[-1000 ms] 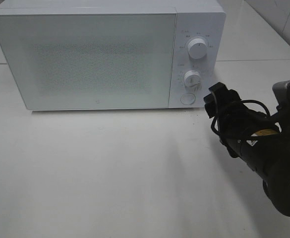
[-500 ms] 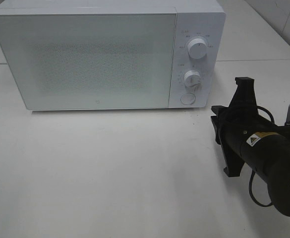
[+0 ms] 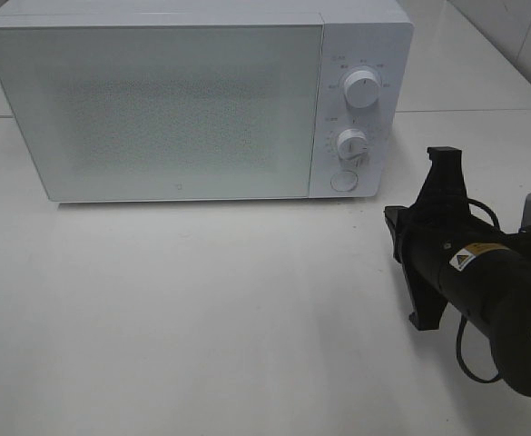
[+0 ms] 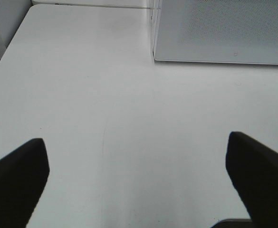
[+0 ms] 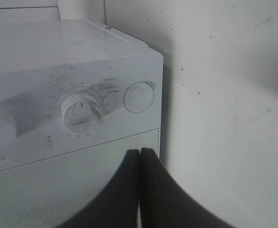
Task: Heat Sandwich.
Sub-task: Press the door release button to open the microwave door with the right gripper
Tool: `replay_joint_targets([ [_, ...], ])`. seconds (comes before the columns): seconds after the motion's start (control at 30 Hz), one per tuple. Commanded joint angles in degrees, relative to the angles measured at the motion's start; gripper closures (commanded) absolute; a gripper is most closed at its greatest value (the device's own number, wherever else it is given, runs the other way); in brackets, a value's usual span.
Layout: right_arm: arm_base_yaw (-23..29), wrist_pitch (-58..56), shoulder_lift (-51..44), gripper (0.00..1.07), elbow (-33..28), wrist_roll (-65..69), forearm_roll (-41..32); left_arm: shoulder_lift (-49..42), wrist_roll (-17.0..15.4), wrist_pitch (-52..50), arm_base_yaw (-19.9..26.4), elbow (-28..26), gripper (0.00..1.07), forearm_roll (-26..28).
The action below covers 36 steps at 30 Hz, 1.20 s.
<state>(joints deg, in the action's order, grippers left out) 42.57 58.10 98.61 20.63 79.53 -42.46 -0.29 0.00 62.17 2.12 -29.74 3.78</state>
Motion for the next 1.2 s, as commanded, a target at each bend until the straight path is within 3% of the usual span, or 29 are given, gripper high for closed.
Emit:
replay_joint_targets([
  [0.03,0.06,-0.63,0.17,1.07,0.34,-0.86,-0.11,-0.92,0.0,-0.86,-0.23,0.11,0.1,0.06],
  [0.57,-0.11,-2.69,8.02,1.07,7.73,-1.89,0.63,-0.92,0.0,-0.86,-0.23,0.11,0.1,0.06],
  [1.2,-10.14,-10.2,16.79,1.07,21.94,-2.35,8.42,-0.92,0.0,-0.86,-0.23,0.11,0.1,0.06],
])
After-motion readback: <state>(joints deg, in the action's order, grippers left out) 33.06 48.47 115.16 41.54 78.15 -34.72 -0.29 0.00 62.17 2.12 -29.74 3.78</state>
